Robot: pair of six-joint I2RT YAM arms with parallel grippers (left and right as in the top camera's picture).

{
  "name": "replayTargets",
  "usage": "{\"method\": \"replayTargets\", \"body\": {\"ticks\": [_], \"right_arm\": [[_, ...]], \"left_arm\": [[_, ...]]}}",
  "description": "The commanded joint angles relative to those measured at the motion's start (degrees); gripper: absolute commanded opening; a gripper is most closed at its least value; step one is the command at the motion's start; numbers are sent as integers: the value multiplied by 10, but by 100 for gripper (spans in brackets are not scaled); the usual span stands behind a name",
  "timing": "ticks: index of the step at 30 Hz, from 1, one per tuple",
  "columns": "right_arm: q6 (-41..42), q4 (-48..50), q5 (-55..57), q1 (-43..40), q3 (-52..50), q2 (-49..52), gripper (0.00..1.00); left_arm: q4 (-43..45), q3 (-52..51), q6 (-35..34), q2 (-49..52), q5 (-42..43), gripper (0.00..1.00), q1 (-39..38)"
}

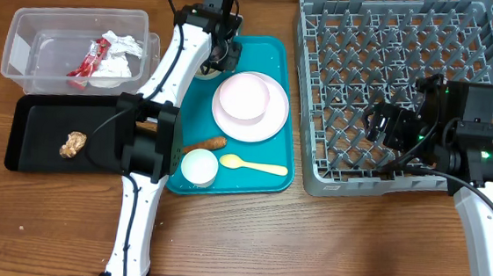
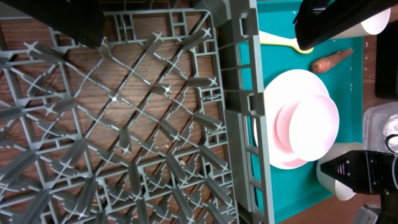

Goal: Sort waste into correct bins and load items into the dishwasher
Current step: 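Grasp the white rice bowl and pour the rice onto the black tray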

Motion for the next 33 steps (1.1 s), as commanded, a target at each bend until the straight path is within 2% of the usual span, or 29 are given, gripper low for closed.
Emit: {"method": "replayTargets", "body": {"ticks": [1,3,7,9,11,14,19,22,23,24,28,30,31,33], "right_arm": [[0,3,-3,-4,12,-2,100],[0,3,-3,-4,12,-2,100],[0,4,-3,-4,12,-2,100],[0,10,-3,-4,12,-2,100],[0,17,-3,-4,12,-2,100],[0,12,-3,-4,12,-2,100],[0,10,-3,-4,12,-2,100],[0,9,-4,-4,12,-2,100],[0,10,-8,-4,12,-2,100],[0,10,-17,-4,12,-2,100],[0,9,-21,-4,12,-2,100],[0,9,-21,-4,12,-2,100],[0,9,-21,-4,12,-2,100],[0,10,-21,-4,12,-2,100]], "left_arm": [[-49,47,-39,-4,28,4,0],[-118,123,-63,-21,29,4,4],[-336,339,-91,-61,31,4,37],[-384,376,-77,-81,46,4,64],[-384,359,-72,-122,87,4,92],[-384,301,-65,-178,94,4,114],[-384,72,-32,-298,79,4,173],[-384,-80,21,-348,95,4,245],[-381,-123,57,-357,123,4,278],[-368,-178,121,-360,196,4,334],[-299,-305,246,-359,398,4,435],[-244,-374,259,-359,455,4,471],[-187,-438,259,-358,522,4,505],[-144,-498,280,-354,642,4,543]]}}
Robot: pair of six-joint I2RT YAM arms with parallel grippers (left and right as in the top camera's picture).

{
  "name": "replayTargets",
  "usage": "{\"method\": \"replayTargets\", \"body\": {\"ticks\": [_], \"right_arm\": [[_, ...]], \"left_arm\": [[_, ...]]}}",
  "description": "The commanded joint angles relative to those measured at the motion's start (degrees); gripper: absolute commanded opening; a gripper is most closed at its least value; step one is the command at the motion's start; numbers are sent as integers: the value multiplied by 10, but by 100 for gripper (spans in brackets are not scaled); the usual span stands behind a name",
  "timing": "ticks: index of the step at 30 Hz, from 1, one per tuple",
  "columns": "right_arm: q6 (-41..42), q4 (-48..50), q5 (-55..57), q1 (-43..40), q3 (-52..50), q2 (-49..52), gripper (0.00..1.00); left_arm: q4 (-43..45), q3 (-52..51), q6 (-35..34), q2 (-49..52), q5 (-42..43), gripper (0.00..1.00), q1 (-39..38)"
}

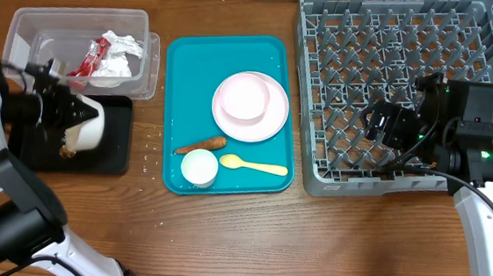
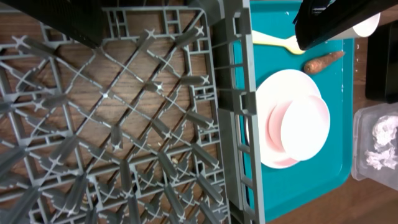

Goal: Sort waste into correct bins and load items into the dishwasher
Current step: 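Grasp the white rice bowl and pour the rice onto the black tray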

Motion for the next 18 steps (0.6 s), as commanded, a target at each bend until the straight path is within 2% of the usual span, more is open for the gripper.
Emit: {"method": "replayTargets", "body": {"ticks": [1,9,10,11,18], "right_arm": [[0,3,-6,-4,12,-2,100],[0,-4,-6,-4,12,-2,100],[0,-7,-6,-4,12,-2,100],[0,-9,-6,-4,12,-2,100],[0,-12,-6,-4,12,-2,100]], "left_arm": [[43,-92,67,-3,260,4,54],[50,-125,64,46,435,4,107],[50,-125,41,49,450,4,107],[60,-125,13,49,450,4,107],[58,-125,-52,49,450,4,107]]}}
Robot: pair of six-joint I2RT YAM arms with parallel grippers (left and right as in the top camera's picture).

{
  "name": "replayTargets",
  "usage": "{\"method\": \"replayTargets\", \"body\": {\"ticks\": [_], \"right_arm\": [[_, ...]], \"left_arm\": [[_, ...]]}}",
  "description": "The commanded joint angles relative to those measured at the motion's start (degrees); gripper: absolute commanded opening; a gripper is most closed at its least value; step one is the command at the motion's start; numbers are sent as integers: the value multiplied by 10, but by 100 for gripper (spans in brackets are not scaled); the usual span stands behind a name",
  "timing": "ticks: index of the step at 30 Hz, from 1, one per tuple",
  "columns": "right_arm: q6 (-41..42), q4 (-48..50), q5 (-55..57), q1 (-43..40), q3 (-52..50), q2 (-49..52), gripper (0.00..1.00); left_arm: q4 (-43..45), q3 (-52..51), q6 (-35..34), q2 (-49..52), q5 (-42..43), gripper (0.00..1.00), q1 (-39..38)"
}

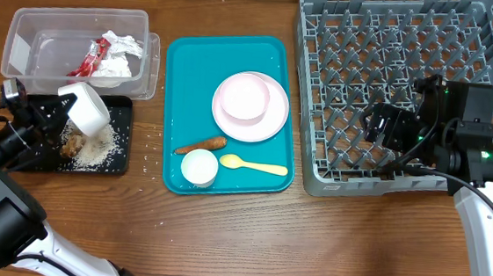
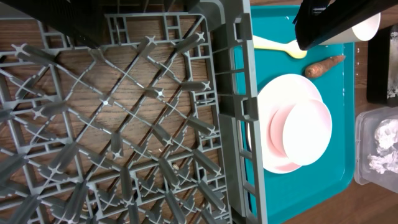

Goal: Sort waste into correct bins and load items into the dishwasher
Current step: 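Grasp the white rice bowl and pour the rice onto the black tray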

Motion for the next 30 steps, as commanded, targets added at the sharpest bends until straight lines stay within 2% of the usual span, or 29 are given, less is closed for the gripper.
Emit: {"method": "replayTargets", "body": {"ticks": [1,8,13,19,24,27,29,30], "right_arm": [[0,0,-6,-4,12,-2,100],[0,0,-6,-4,12,-2,100],[0,0,-6,-4,12,-2,100],[0,0,-5,-4,12,-2,100],[0,0,-5,-4,12,-2,100],[0,1,-5,-4,12,-2,100],[0,3,-5,-4,12,-2,100],[0,5,-5,-4,12,-2,100]], "left_arm": [[-1,-3,-39,6,25,4,2],[-1,-3,-85,6,25,4,2],[2,-2,-86,6,25,4,2],[-7,18,-50,3,24,4,-15],[-45,112,15,-31,7,4,-74],[-21,200,16,-42,-63,4,-135],[2,252,-1,-43,-150,4,-179],[20,277,-26,-43,-220,4,-211]]}}
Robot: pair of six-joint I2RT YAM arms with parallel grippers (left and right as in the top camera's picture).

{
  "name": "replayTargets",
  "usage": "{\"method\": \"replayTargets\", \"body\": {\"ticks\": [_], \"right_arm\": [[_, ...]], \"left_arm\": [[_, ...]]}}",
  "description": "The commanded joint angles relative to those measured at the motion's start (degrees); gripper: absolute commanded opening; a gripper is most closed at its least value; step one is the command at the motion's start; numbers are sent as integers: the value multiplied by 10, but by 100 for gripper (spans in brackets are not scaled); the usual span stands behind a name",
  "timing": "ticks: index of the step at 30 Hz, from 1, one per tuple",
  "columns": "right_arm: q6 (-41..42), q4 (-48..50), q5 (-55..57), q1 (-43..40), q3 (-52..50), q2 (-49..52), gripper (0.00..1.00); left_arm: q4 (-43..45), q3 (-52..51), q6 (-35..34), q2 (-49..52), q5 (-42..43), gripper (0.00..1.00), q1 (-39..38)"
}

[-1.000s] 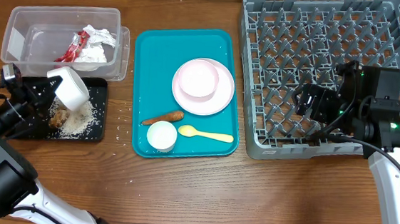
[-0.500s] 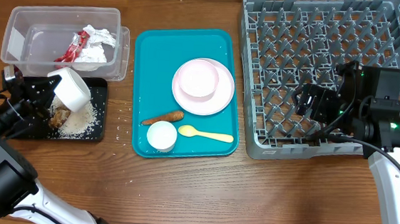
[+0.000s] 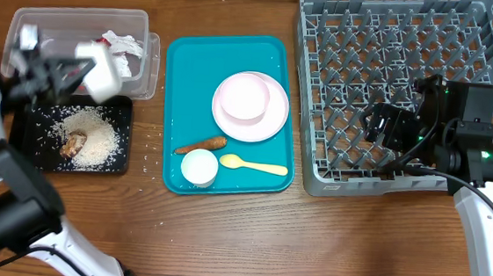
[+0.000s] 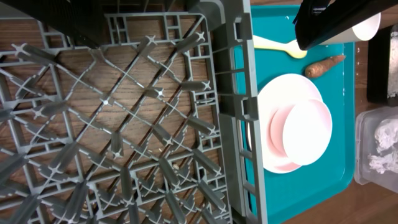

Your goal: Sort waste into correct bins and load items into the dishwasher

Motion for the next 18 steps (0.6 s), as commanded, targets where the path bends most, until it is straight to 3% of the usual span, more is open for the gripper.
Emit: {"method": "replayTargets", "body": {"ticks": [1,3,9,14,18], "right_arm": [[0,4,-5,-4,12,-2,100],[0,3,-5,-4,12,-2,100],[0,2,-5,-4,12,-2,100],[0,2,-5,-4,12,-2,100],[0,1,-5,-4,12,-2,100]], "left_arm": [[39,91,-40,-37,-230,4,-105],[70,109,-79,-37,-369,4,-170],[116,104,-82,-16,-733,4,-367],[131,103,-108,37,-855,4,-446],[153,103,-144,86,-871,4,-454]]}}
